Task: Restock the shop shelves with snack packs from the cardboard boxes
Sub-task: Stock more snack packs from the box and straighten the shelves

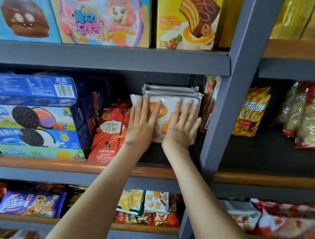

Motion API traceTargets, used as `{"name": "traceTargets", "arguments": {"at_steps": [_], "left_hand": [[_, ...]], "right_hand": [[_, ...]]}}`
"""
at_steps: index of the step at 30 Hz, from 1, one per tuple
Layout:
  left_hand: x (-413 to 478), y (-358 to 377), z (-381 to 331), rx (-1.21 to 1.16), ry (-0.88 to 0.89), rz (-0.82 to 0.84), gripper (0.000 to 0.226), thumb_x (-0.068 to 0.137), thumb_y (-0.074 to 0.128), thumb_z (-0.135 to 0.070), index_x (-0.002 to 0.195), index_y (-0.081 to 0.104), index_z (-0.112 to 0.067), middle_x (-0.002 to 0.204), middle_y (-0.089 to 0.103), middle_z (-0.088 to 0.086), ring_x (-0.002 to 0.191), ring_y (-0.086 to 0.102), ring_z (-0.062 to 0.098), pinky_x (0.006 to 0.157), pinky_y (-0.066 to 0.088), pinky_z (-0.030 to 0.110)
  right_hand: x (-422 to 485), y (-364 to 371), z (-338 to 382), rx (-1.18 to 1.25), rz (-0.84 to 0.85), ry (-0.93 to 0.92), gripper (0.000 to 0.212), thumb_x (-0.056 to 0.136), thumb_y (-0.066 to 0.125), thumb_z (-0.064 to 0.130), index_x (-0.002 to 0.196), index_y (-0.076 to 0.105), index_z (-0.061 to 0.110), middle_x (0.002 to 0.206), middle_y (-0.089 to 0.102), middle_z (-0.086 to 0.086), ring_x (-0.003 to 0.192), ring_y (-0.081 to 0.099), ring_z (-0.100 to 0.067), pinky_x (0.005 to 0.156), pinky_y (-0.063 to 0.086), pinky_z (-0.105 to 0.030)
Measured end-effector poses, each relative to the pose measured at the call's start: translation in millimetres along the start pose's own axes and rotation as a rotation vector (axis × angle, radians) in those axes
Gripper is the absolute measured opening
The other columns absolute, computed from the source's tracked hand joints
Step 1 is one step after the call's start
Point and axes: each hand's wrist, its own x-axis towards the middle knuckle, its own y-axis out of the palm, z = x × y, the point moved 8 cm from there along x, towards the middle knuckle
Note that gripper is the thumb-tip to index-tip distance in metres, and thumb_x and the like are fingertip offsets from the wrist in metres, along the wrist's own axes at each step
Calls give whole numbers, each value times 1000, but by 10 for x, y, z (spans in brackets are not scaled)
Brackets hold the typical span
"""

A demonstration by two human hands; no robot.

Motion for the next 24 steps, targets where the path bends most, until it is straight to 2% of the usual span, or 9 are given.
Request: {"name": "traceTargets", "arguments": {"at_steps": [2,5,8,10,13,16,18,21,24], "left_hand": [[-8,65,-14,68,13,24,85,86,53,-8,149,-3,-18,156,16,24,145,17,37,114,20,46],[38,82,-27,80,1,-46,60,90,32,-13,148,15,-19,151,35,19,139,37,31,111,32,41],[45,73,-44,92,21,-23,64,87,49,-20,145,23,-18,148,40,19,136,41,31,108,36,41],[22,20,-49,50,9,27,80,77,67,-26,144,24,-17,148,39,19,136,41,31,108,37,42],[-28,-232,-93,-26,52,115,75,86,62,-23,150,24,-16,156,22,18,145,23,33,116,22,44],[-185,-488,-28,-362,-22,147,55,91,46,-11,146,36,-10,152,32,16,142,28,30,118,7,44],[-392,-762,120,-611,-147,-3,47,89,44,-6,136,48,-7,135,54,10,125,49,24,114,25,40],[-800,-1078,349,-759,-380,-159,35,92,46,-4,125,56,-8,118,62,4,108,54,11,92,40,14],[-1271,-1260,507,-744,-571,-231,27,92,48,-9,115,60,-13,106,65,-5,100,59,5,85,42,12]], "right_hand": [[43,30,-11,-79,-117,3,94,81,68,15,150,3,16,159,14,-12,147,11,-28,118,9,-48],[81,99,-37,-111,-113,42,112,65,85,21,151,13,16,155,19,-11,143,19,-28,117,15,-46],[61,113,-27,-93,-85,17,111,65,84,17,152,14,15,156,16,-12,144,16,-29,118,9,-47],[18,44,3,-86,-83,-4,93,74,75,13,151,23,16,156,20,-13,144,22,-31,118,14,-50],[-104,-61,82,-41,47,-85,73,87,56,15,151,21,18,158,15,-14,145,16,-34,116,8,-51],[-319,-171,214,154,280,-163,73,91,55,16,152,14,16,159,3,-14,146,2,-33,118,2,-45],[-466,-418,331,344,222,-222,61,90,56,12,147,32,12,156,18,-14,143,14,-32,116,16,-44],[-766,-741,550,705,30,-337,39,86,58,0,125,57,3,132,51,-15,123,40,-27,104,38,-39],[-1160,-798,789,991,143,-423,28,90,49,6,116,60,3,116,59,-11,112,46,-18,96,38,-26]]}}
